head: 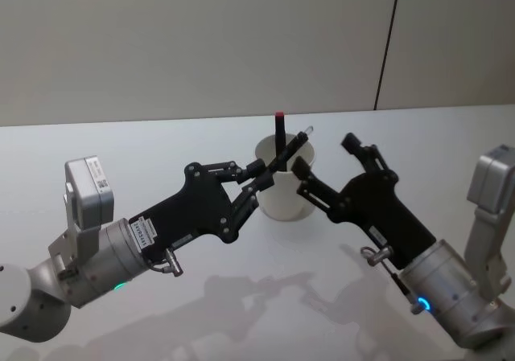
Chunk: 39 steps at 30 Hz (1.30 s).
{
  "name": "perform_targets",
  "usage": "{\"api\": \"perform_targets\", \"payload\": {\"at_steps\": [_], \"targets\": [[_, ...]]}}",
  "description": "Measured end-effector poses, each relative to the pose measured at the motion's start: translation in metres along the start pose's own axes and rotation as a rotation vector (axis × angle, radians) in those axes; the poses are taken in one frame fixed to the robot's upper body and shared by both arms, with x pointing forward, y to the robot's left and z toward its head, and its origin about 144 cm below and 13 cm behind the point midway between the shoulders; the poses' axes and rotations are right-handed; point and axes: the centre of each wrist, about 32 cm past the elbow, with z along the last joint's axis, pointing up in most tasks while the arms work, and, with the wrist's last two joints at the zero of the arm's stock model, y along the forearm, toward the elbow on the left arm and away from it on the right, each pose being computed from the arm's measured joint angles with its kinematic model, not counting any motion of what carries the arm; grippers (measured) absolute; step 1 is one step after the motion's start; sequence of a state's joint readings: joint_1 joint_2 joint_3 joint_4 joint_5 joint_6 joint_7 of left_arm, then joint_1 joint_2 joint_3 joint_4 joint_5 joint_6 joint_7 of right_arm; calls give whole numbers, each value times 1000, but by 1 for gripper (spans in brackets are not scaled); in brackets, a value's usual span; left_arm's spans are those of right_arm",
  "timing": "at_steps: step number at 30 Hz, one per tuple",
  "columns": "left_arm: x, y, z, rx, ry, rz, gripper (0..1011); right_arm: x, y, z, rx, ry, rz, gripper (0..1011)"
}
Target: Place the pen into the pen holder.
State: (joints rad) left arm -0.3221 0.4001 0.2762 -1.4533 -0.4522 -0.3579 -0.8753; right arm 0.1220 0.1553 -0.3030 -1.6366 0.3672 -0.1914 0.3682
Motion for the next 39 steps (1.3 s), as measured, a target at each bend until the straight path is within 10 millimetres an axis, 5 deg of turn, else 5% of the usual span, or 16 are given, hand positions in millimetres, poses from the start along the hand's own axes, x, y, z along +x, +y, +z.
{"api": "perform_targets", "payload": {"at_steps": [16,39], "targets": [[0,0,0,0,0,0,134,-3,16,-5,72,207,207,1002],[0,0,0,0,0,0,134,-7,22,-9,126,298,276,1002]]}}
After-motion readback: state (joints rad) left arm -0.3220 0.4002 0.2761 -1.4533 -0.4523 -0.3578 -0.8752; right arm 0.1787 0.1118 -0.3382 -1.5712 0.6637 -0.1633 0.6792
